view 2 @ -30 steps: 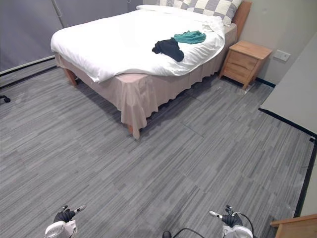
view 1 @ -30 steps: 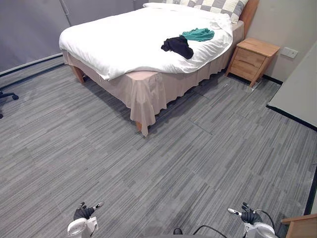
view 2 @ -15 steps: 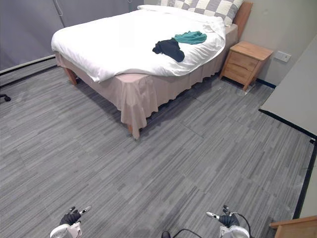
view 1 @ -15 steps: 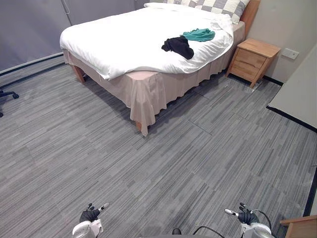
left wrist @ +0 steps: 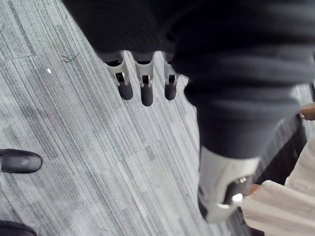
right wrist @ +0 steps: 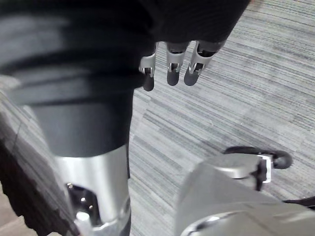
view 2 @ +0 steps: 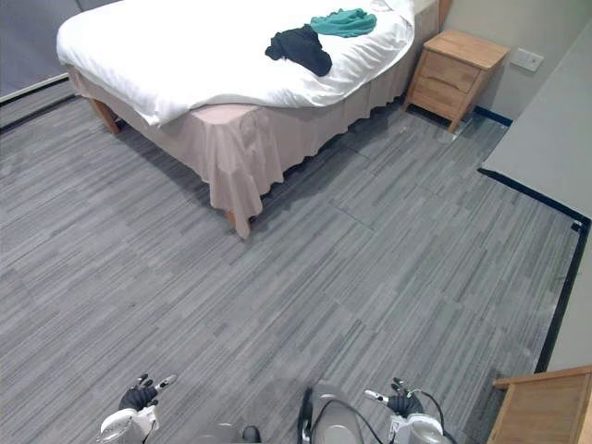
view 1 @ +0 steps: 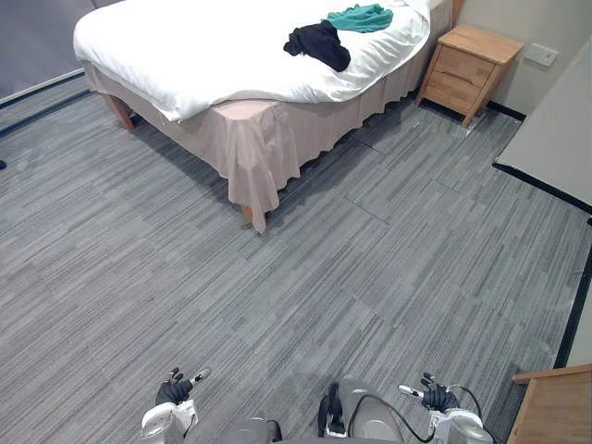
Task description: Tidy the bed and pick cloth on bed and put in laundry
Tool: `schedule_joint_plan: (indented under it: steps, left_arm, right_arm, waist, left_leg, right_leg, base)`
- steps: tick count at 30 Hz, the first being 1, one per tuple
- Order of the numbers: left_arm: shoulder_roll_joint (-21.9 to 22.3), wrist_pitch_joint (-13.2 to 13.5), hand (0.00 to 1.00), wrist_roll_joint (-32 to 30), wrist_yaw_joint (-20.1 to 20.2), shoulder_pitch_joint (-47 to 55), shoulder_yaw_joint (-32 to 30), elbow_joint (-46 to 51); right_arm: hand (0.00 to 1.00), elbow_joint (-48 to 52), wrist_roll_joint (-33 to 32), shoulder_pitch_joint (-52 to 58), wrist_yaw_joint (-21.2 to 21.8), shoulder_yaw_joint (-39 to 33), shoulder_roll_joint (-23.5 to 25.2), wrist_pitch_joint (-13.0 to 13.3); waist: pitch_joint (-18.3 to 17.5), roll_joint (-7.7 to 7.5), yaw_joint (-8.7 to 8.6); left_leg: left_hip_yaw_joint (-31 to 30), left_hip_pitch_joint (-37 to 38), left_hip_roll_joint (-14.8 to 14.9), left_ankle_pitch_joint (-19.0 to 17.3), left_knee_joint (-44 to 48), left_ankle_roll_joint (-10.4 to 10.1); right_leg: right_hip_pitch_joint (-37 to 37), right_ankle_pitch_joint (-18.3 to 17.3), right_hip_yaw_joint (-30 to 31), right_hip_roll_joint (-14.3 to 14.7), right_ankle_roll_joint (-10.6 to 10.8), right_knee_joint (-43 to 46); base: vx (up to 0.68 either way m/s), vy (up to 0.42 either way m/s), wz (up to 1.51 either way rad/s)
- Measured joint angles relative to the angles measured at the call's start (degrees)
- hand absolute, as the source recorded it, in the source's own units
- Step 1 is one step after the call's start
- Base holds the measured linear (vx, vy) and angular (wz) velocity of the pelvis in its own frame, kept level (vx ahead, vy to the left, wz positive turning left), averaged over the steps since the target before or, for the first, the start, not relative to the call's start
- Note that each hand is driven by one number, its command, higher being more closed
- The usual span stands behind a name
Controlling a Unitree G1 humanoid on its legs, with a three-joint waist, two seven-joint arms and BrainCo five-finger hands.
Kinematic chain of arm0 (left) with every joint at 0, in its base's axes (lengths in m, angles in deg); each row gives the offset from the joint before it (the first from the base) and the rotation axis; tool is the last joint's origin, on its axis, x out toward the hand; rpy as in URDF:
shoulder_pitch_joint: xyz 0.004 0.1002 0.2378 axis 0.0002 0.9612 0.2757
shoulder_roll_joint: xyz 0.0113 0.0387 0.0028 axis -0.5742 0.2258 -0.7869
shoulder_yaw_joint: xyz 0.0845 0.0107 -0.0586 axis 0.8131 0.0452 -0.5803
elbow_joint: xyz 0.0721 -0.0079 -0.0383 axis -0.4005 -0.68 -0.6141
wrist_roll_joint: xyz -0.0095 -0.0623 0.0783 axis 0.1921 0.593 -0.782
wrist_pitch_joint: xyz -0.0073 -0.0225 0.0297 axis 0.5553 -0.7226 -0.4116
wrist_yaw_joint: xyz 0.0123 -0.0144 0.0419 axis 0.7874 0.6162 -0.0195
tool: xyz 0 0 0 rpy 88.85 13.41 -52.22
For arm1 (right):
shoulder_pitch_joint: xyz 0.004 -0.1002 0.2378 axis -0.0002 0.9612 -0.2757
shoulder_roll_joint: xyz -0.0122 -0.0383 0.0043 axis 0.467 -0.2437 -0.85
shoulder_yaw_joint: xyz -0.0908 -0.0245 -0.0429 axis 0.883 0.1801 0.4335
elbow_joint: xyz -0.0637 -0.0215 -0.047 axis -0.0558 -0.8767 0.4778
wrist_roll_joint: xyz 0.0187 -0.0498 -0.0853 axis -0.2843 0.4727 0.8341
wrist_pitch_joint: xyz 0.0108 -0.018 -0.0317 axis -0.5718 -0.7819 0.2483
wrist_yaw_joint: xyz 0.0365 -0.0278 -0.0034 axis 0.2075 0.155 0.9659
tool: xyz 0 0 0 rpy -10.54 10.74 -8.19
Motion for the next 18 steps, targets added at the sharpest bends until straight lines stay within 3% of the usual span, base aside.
schedule_joint_plan:
  steps: [1,3,5,6,7,9,10,11,12,14,16,18]
  left_arm:
    - [-0.1,0.0,0.0,0.0,0.4,-0.3,0.0,-0.1]
    - [-0.7,-0.2,0.0,0.1,2.0,-1.2,-0.1,0.6]
    - [0.2,-0.2,0.0,0.0,2.4,0.0,-0.6,1.7]
    - [0.7,-0.2,0.0,0.0,2.5,0.5,-0.6,2.1]
    - [2.2,-0.4,0.0,-0.1,2.7,2.1,-0.5,3.1]
    - [3.5,-0.9,0.0,-1.2,3.5,3.8,-0.5,3.4]
    - [4.4,-0.9,0.0,-1.9,3.7,5.5,-0.5,3.4]
    - [4.5,-0.8,0.0,-2.1,3.7,5.8,-0.5,3.4]
    - [4.8,-0.7,0.0,-2.3,4.0,7.0,-0.6,3.7]
    - [5.7,-0.4,0.0,-2.3,5.0,9.9,-0.7,6.9]
    - [7.3,-0.3,0.0,-2.2,5.5,11.7,-0.8,8.3]
    - [9.1,-0.3,0.0,-1.9,6.0,13.2,-1.2,8.6]
  right_arm:
    - [0.0,0.3,-0.2,-0.5,-0.1,-0.3,-0.2,0.1]
    - [0.0,4.3,-0.1,0.2,-0.1,-1.2,0.7,0.0]
    - [0.0,5.9,-0.2,1.9,0.0,-1.1,1.2,-0.1]
    - [0.0,6.5,-0.1,2.5,0.1,-1.1,1.2,-0.1]
    - [0.0,6.2,0.3,3.2,0.5,-1.8,1.0,-0.8]
    - [0.0,6.0,2.0,3.2,1.7,-2.3,0.8,-1.4]
    - [0.0,5.8,3.5,3.0,2.4,-2.2,0.7,-1.5]
    - [0.0,5.7,4.0,3.0,2.5,-2.2,0.7,-1.5]
    - [0.0,5.3,5.1,3.4,3.3,-2.2,0.6,-1.3]
    - [0.0,4.5,6.5,3.2,3.9,-2.3,-0.4,-0.7]
    - [0.0,4.6,7.1,2.3,4.1,-2.6,-1.9,0.3]
    - [0.0,7.9,7.1,2.0,4.8,-3.3,-2.3,1.0]
  waist:
    - [0.6,0.52,0.02]
    - [3.2,0.87,0.15]
    - [2.6,1.54,-0.03]
    - [1.9,2.2,-0.24]
    - [-0.1,3.89,-0.46]
    - [-0.6,4.61,-0.26]
    - [-0.9,5.2,-0.16]
    - [-0.9,5.12,-0.05]
    - [-0.5,3.38,0.27]
    - [-0.6,1.93,2.18]
    - [-0.4,2.03,3.83]
    - [-1.1,3.52,3.88]
  left_leg:
    - [0.2,0.3,1.0,-0.5,0.0,-0.4]
    - [1.6,4.7,2.4,0.5,0.4,-1.7]
    - [0.0,6.2,3.8,0.9,3.0,-1.8]
    - [-0.6,5.6,4.5,0.9,4.2,-1.8]
    - [-2.7,2.7,6.7,1.9,10.5,-1.1]
    - [-3.0,-6.0,9.3,8.6,29.3,0.4]
    - [-3.3,-12.0,9.3,8.0,41.2,1.5]
    - [-3.2,-12.9,8.8,7.6,42.6,1.8]
    - [-2.3,-16.2,5.0,5.6,44.1,2.8]
    - [2.8,-20.0,-0.1,3.9,35.6,3.3]
    - [9.0,-21.6,-2.6,4.5,20.4,3.5]
    - [18.1,-23.1,-4.5,12.2,0.5,4.4]
  right_leg:
    - [-0.3,-0.4,-0.4,0.8,-1.8,1.6]
    - [-2.3,-10.3,-0.6,0.9,-5.0,15.7]
    - [-1.8,-16.8,-1.7,1.0,-5.9,21.8]
    - [-1.6,-18.0,-2.4,1.4,-6.2,22.2]
    - [-0.5,-20.2,-4.2,3.0,-7.5,21.4]
    - [4.3,-21.4,-5.2,5.5,-8.1,17.1]
    - [10.0,-21.2,-5.5,8.0,-8.3,10.7]
    - [11.4,-21.2,-5.5,8.3,-8.4,9.5]
    - [17.2,-20.1,-5.3,8.4,-8.4,4.1]
    - [23.3,-18.3,-4.9,8.4,-8.8,-1.0]
    - [26.7,-18.4,-4.7,8.5,-9.2,-3.1]
    - [31.4,-18.7,-4.8,9.3,-8.6,-7.7]
  base:
    - [0.37,-0.343,0.05]
    - [0.36,-0.307,0.03]
    - [0.33,-0.287,0.13]
    - [0.48,-0.38,0.31]
    - [0.47,-0.366,0.29]
    - [0.5,-0.359,0.25]
    - [0.33,-0.189,0.2]
    - [0.35,-0.139,0.34]
    - [0.32,-0.137,0.34]
    - [0.42,-0.183,0.07]
    - [0.42,-0.099,-0.27]
    - [0.5,-0.045,-0.07]
